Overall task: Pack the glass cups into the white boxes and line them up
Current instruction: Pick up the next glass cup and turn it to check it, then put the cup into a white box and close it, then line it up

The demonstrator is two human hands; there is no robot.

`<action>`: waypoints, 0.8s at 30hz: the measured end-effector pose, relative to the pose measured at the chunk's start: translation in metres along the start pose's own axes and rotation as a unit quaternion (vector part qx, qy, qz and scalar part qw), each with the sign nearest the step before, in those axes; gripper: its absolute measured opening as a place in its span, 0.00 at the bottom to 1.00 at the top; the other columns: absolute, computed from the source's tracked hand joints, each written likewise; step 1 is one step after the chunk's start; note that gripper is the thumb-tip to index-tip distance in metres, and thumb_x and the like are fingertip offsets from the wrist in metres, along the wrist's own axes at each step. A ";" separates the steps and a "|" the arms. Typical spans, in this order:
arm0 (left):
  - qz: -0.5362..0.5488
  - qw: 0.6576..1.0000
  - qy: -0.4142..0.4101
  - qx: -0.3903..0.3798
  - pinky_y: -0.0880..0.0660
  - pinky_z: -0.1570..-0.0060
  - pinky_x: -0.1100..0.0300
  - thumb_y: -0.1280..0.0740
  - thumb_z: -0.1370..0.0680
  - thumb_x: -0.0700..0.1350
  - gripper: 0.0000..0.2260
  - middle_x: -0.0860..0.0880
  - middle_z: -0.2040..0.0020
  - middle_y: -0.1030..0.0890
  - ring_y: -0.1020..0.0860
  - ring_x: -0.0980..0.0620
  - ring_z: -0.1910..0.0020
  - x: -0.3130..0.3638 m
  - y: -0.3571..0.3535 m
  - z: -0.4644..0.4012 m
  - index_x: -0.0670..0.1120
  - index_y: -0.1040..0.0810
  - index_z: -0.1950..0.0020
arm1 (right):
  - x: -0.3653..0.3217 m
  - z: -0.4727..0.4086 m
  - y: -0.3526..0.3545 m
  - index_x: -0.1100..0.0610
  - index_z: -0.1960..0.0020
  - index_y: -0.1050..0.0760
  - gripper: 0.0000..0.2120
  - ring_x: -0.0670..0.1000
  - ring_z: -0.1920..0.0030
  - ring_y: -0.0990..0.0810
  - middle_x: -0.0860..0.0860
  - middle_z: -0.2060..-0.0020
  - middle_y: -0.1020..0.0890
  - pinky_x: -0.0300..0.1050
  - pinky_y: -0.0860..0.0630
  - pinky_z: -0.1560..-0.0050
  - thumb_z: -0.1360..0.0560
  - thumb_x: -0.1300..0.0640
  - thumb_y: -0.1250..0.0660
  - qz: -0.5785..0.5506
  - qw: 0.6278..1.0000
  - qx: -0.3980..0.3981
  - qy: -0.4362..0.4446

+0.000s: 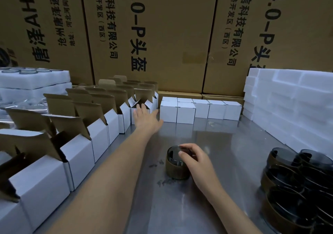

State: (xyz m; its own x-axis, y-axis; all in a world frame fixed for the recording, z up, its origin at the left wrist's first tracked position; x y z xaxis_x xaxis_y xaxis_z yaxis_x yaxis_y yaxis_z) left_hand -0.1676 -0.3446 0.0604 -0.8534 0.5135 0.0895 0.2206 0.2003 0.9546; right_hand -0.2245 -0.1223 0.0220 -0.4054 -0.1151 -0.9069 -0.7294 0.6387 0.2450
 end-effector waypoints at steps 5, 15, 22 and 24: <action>-0.036 0.999 0.009 -0.025 0.61 0.27 0.42 0.41 0.22 0.60 0.25 0.41 0.22 0.47 0.56 0.39 0.23 -0.009 -0.007 -0.019 0.52 0.34 0.27 | 0.004 -0.001 0.001 0.46 0.54 0.22 0.06 0.38 0.54 0.21 0.40 0.57 0.18 0.34 0.27 0.54 0.26 0.57 0.33 0.013 1.000 0.012 -0.010; 0.162 0.978 -0.024 0.132 0.49 0.28 0.48 0.37 0.22 0.49 0.13 0.47 0.43 0.28 0.32 0.47 0.38 -0.001 0.011 0.024 0.49 0.20 0.40 | 0.007 -0.001 0.002 0.46 0.57 0.21 0.08 0.41 0.55 0.21 0.40 0.60 0.18 0.40 0.26 0.52 0.27 0.60 0.33 0.005 0.999 0.022 -0.030; 0.272 0.959 -0.005 0.079 0.47 0.31 0.49 0.39 0.22 0.49 0.12 0.47 0.39 0.26 0.32 0.46 0.37 0.022 0.037 0.081 0.54 0.19 0.44 | -0.002 0.002 0.003 0.53 0.61 0.20 0.11 0.52 0.55 0.19 0.51 0.61 0.16 0.48 0.24 0.50 0.26 0.66 0.36 -0.032 0.998 0.018 -0.044; 0.285 0.956 0.004 0.072 0.48 0.29 0.48 0.40 0.22 0.49 0.12 0.47 0.39 0.25 0.32 0.46 0.36 0.028 0.047 0.101 0.54 0.18 0.45 | -0.005 0.004 0.006 0.55 0.61 0.19 0.10 0.53 0.57 0.19 0.53 0.62 0.17 0.44 0.25 0.56 0.25 0.65 0.36 -0.051 0.997 0.025 -0.047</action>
State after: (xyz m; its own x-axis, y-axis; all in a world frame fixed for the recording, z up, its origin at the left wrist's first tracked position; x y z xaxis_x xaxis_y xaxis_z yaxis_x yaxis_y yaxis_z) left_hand -0.1333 -0.2366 0.0795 -0.5794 0.5671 0.5854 0.7124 0.0035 0.7017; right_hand -0.2244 -0.1152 0.0267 -0.2754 -0.1102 -0.9550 -0.7350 0.6644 0.1353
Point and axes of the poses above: each hand's wrist, its own z-axis away from the middle knuckle, its own y-axis out of the back of the hand, x = y × z, the point moved 10 cm from there along -z, towards the middle knuckle
